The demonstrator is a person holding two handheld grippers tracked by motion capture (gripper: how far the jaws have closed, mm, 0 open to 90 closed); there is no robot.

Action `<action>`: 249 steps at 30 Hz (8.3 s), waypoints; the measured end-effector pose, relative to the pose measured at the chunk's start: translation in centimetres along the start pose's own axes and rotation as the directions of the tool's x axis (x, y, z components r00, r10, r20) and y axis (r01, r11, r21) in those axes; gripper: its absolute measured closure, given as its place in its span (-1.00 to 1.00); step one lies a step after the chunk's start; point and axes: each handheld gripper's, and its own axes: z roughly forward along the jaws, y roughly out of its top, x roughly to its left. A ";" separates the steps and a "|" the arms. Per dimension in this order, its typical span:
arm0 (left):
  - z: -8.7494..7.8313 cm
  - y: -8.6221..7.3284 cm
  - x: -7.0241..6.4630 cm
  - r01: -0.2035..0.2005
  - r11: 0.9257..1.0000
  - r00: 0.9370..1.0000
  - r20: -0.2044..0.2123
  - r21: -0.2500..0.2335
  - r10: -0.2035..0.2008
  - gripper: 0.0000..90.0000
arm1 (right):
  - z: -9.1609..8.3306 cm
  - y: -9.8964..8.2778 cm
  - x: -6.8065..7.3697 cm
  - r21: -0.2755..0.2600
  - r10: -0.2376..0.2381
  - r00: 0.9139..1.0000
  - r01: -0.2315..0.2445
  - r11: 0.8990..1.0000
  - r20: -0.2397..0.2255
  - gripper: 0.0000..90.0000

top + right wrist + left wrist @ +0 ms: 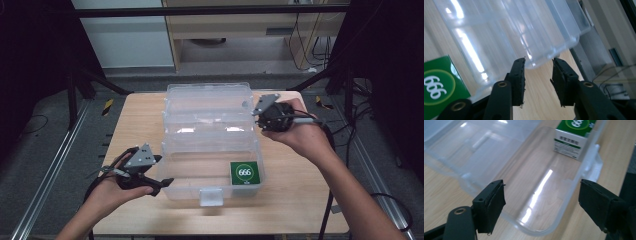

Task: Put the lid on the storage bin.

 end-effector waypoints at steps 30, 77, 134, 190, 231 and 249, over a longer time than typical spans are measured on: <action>6.0 0.0 -1.6 -0.178 0.966 0.965 0.225 0.190 0.134 -0.03 | 6.3 6.6 0.0 0.077 -0.234 0.943 0.259 0.963 -0.238 0.67; 7.8 -0.7 0.0 -0.151 0.969 0.960 0.262 0.198 0.096 0.78 | 7.6 7.6 -0.7 0.100 -0.272 0.922 0.308 0.946 -0.274 0.81; 7.8 -1.3 -0.9 -0.091 0.982 0.984 0.167 0.168 0.063 0.72 | 5.0 7.9 1.2 0.065 -0.308 0.905 0.340 0.938 -0.293 0.96; 7.8 -1.5 -1.3 -0.077 0.985 0.989 0.140 0.157 0.055 0.68 | 1.2 5.4 5.6 -0.036 -0.355 0.912 0.356 0.934 -0.204 0.92; 7.8 -1.7 -1.6 -0.068 0.988 0.992 0.118 0.141 0.051 0.66 | 0.4 4.0 7.3 -0.080 -0.359 0.915 0.350 0.933 -0.185 0.89; 7.8 -1.7 -1.7 -0.072 0.987 0.993 0.107 0.142 0.057 0.64 | 0.1 3.4 8.1 -0.095 -0.357 0.915 0.345 0.934 -0.189 0.88</action>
